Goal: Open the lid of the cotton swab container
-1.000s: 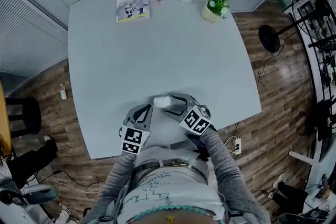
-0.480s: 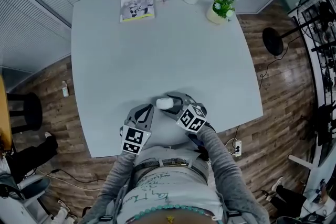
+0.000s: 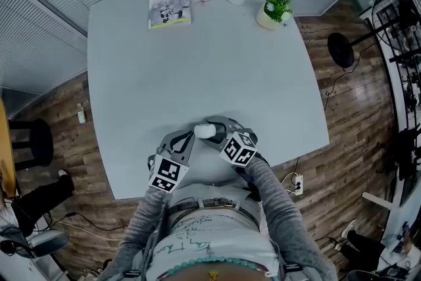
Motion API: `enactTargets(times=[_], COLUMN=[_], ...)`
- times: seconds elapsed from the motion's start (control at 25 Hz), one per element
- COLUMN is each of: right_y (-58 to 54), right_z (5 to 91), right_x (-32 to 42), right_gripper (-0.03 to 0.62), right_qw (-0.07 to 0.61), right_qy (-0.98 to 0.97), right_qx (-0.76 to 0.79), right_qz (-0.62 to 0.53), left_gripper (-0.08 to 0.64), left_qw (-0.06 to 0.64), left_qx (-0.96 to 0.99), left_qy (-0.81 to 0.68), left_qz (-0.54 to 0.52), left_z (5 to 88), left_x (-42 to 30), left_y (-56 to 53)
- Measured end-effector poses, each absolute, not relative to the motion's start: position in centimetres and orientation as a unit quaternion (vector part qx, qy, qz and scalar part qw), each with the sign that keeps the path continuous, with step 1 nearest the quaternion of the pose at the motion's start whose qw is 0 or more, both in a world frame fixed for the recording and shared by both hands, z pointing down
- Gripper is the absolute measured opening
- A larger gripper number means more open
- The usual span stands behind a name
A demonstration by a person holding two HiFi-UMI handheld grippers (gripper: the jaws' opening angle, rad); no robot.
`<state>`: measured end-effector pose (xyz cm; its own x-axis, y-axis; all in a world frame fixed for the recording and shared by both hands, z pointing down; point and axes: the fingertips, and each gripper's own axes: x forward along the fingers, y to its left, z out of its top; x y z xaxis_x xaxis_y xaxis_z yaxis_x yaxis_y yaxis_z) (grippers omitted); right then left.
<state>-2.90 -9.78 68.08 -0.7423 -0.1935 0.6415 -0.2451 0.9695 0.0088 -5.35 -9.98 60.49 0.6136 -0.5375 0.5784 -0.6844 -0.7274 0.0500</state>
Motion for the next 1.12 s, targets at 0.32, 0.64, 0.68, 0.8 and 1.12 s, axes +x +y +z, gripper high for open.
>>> enactTargets(times=[0.32, 0.64, 0.68, 0.8, 1.12], right_y=[-9.5, -9.2, -9.2, -9.5, -9.4], right_z=[68.1, 68.2, 68.2, 68.3, 68.3], right_x=[-3.0, -2.9, -2.9, -2.9, -2.8], right_gripper=[0.242, 0.241, 0.241, 0.241, 0.239], right_qw=[0.345, 0.347, 0.347, 0.346, 0.348], right_qy=[-0.933, -0.933, -0.933, -0.933, -0.933], right_qx=[0.101, 0.096, 0.096, 0.095, 0.092], right_qz=[0.03, 0.026, 0.025, 0.025, 0.023], left_gripper=[0.092, 0.203, 0.206, 0.206, 0.206], left_qw=[0.087, 0.035, 0.022, -0.016, -0.042], left_qx=[0.902, 0.897, 0.895, 0.882, 0.872], left_qy=[-0.265, -0.179, -0.166, -0.12, -0.043], left_qz=[0.33, 0.402, 0.414, 0.455, 0.485], left_z=[61.3, 62.8, 63.0, 64.0, 64.9], left_x=[-4.7, -4.0, -3.9, -3.7, -2.4], left_y=[-9.2, -8.6, -8.6, -8.9, -8.7])
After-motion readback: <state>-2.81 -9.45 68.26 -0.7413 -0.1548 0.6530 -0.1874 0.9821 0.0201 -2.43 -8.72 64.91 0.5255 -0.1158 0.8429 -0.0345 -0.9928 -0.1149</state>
